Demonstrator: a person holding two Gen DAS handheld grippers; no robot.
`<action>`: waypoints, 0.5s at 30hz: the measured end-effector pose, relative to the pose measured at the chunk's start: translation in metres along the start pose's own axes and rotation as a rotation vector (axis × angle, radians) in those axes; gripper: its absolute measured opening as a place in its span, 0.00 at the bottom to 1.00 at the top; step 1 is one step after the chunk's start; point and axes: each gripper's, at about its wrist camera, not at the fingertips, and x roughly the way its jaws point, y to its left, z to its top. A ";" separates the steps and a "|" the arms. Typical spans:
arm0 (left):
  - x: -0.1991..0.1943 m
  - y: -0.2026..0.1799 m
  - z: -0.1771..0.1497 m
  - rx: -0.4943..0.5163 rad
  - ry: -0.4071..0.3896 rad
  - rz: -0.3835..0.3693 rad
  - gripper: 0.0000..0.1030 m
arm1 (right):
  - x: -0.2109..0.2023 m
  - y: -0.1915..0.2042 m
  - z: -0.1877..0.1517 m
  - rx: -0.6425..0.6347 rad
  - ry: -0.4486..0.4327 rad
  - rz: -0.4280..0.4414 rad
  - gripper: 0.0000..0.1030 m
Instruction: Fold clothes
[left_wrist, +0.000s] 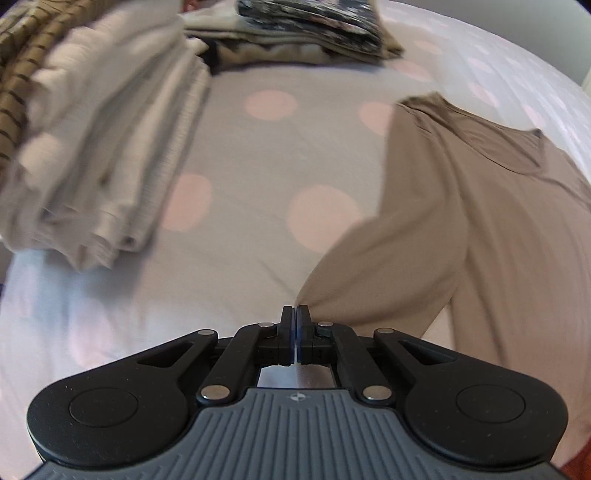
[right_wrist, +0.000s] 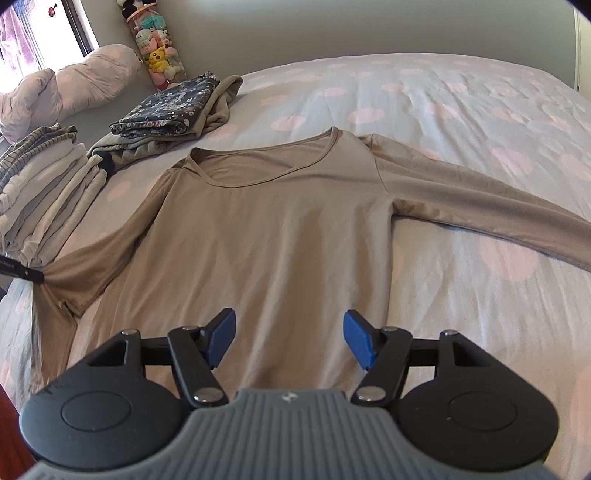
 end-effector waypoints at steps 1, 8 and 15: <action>0.000 0.006 0.004 -0.002 -0.006 0.027 0.00 | 0.001 0.000 0.000 0.001 0.002 0.001 0.66; 0.010 0.030 0.022 0.007 -0.072 0.218 0.00 | 0.010 -0.005 0.002 0.028 0.022 0.002 0.66; 0.024 0.026 0.020 0.008 -0.084 0.223 0.07 | 0.020 -0.008 0.003 0.046 0.052 -0.013 0.66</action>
